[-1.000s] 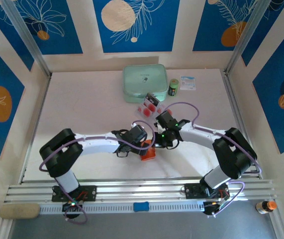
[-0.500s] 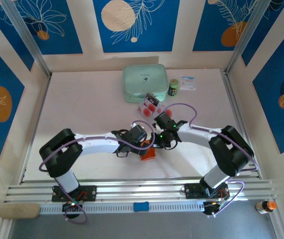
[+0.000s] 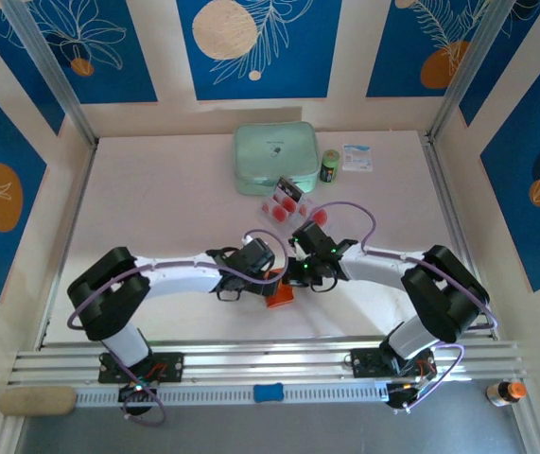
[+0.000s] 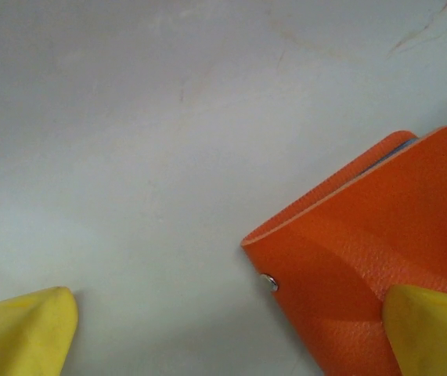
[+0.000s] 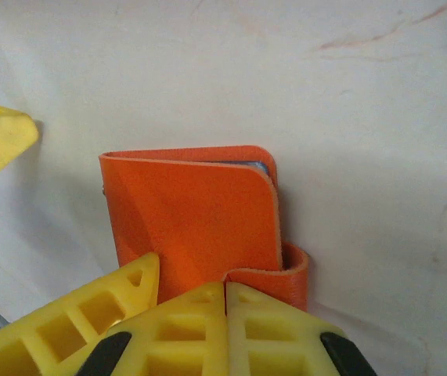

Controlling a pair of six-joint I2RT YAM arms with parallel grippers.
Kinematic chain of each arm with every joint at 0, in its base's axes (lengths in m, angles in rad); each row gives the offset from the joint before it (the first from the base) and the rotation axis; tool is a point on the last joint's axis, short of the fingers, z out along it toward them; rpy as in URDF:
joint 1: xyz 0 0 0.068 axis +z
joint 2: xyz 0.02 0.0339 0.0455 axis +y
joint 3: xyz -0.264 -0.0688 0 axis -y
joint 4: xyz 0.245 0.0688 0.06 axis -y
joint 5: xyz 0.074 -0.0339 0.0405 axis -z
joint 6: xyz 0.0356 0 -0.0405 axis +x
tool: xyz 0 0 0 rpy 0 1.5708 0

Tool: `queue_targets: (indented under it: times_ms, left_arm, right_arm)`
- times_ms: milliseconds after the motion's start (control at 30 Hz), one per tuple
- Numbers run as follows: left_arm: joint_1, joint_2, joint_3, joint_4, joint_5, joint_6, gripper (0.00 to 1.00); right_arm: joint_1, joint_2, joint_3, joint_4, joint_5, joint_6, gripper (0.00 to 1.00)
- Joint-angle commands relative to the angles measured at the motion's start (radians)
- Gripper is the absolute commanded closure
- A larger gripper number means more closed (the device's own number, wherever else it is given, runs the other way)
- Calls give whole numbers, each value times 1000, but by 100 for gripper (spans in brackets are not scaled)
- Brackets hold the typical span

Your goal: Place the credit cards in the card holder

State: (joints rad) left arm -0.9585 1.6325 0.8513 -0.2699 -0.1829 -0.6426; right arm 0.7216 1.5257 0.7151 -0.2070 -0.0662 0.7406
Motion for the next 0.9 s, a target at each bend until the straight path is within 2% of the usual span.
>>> queue_targets:
  times_ms: [0,300,533,867]
  left_arm:
    - [8,-42,-35,0,65,-90,0]
    - [6,-31,-103,68,103,-118,0]
    - [5,8,-113,63,78,-89,0]
    - [1,56,-99,13,27,-35,0]
  right_arm:
    - [29,27,-48,-109,40,18,100]
    - [41,26,-66,-96,63,43,100]
    - [45,17,-84,-80,66,77,100]
    - [30,13,-17,-89,15,69,100]
